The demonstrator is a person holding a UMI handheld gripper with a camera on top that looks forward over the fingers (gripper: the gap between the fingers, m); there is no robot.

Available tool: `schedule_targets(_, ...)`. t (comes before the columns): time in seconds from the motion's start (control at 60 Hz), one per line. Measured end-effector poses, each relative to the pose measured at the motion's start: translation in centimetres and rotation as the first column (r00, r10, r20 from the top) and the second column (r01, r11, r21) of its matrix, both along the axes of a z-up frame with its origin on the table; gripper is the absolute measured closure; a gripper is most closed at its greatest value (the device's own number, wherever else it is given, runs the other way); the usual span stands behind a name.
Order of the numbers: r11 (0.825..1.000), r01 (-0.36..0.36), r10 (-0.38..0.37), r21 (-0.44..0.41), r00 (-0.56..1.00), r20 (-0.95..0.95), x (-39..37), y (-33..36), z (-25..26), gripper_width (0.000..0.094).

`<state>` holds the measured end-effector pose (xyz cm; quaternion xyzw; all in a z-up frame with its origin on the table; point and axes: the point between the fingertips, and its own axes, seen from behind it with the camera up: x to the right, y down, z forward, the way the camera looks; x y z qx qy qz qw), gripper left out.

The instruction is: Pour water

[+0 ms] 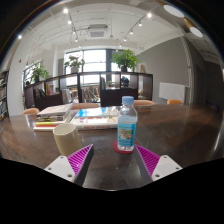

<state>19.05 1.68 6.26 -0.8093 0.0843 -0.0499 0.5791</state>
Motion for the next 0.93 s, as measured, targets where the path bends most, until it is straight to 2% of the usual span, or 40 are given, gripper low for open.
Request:
schedule_targets(0.217, 0.994, -0.11, 0.111, -0.017, 0.994, 0.019, -7.3, -7.1, 2.5, 0.0101)
schedule_targets(0.417, 0.982, -0.185, 0.184, 0.041, 0.982, 0.033, -13.1, -12.0, 6.3, 0.0106)
schedule_targets(0.933, 0.956, -0.279, 0.271, 0.094, 0.959, 0.085, -20.6, -18.2, 11.3, 0.0106)
